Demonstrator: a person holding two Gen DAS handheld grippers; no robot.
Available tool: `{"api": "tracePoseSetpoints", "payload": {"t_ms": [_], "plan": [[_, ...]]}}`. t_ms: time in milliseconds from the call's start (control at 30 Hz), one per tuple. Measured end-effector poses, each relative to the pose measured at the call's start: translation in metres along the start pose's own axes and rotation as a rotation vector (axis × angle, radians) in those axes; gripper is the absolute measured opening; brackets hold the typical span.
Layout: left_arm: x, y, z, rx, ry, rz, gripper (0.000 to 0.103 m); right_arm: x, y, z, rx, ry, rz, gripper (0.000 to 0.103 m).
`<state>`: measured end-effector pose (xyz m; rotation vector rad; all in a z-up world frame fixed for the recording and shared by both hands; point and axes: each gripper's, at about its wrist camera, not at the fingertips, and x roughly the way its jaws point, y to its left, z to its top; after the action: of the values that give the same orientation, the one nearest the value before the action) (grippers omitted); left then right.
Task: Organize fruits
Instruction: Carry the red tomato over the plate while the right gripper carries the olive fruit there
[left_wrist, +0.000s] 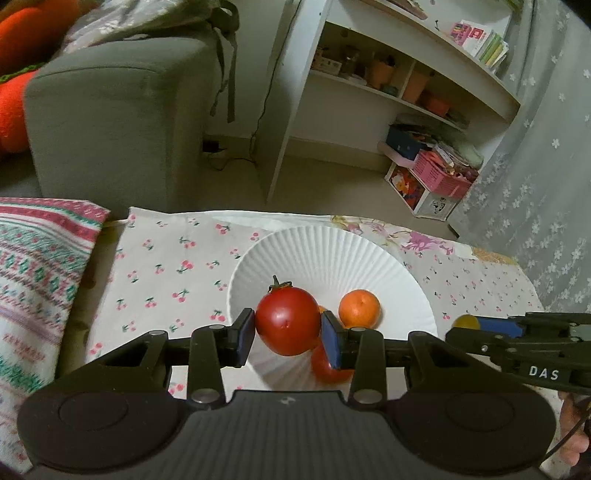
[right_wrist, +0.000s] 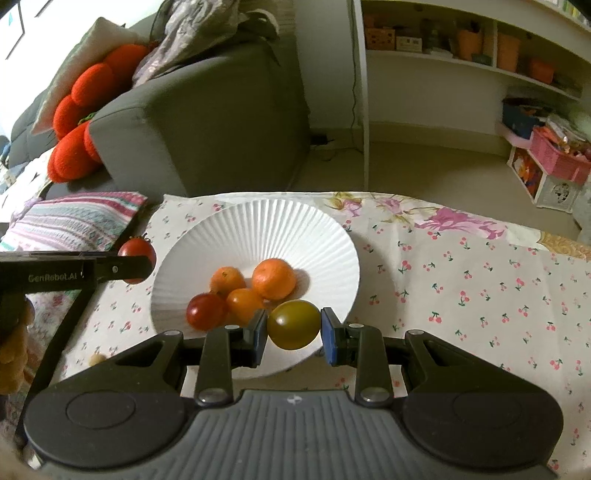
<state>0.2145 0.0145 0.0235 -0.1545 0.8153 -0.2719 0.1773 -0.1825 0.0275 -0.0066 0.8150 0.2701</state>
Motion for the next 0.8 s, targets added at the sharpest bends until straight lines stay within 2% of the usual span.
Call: {"api": "tracePoseSetpoints", "payload": {"t_ms": [400, 667, 800], "plan": [[0.048, -0.016, 0.021, -0.002, 0.013, -0.061, 0.031, 0.023, 0.001, 0.007, -0.041, 0.003, -0.008, 0.028], [0.079, -0.026, 0.021, 0.028, 0.060, -0.050, 0.031, 0.041, 0.015, 0.004, -0.145, 0.031, -0.011, 0.027], [0.083, -0.031, 0.021, 0.052, 0.067, -0.050, 0.031, 0.046, 0.017, 0.005, -0.157, 0.036, -0.003, 0.027]]}}
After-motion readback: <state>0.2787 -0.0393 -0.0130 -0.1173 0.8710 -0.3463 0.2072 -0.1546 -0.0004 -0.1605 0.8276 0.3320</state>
